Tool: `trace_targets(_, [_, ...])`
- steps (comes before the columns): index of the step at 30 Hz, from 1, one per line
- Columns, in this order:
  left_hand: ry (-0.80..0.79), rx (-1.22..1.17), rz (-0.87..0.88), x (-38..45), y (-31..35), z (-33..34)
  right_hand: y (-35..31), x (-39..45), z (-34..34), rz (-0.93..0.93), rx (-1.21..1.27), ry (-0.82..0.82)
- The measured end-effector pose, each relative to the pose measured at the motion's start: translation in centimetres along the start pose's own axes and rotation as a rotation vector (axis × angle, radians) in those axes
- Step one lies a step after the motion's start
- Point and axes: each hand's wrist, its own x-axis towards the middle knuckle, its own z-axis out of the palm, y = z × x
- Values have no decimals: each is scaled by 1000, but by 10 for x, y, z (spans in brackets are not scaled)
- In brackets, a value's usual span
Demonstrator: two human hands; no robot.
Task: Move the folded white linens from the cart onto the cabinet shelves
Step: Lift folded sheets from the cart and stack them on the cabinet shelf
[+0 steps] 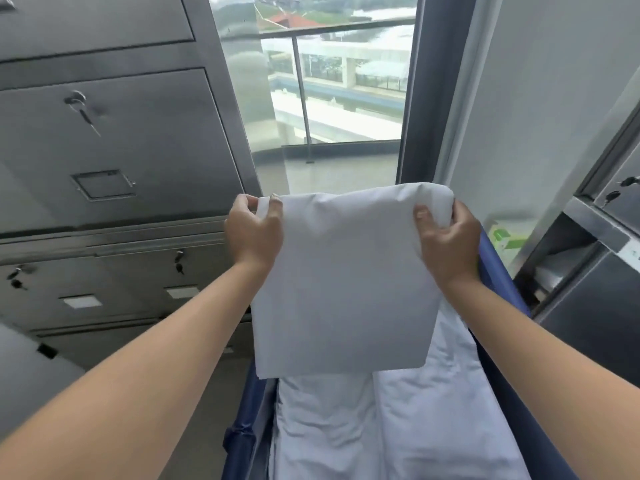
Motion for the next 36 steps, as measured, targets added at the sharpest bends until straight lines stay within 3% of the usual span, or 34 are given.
trace_targets(15, [12,268,-171,-36,-128,35,138,-49,56,268,2,-264])
trace_targets(23, [-122,315,-317,-77,-228,68,222,-108,65,455,-163,-330])
trace_targets(28, [-173,473,-364,-106,-279,88,256,-131,70,477,-265,-354])
trace_targets(36, [-316,528,-435,-133,-343,98,288,-171,72,474,-346,-430])
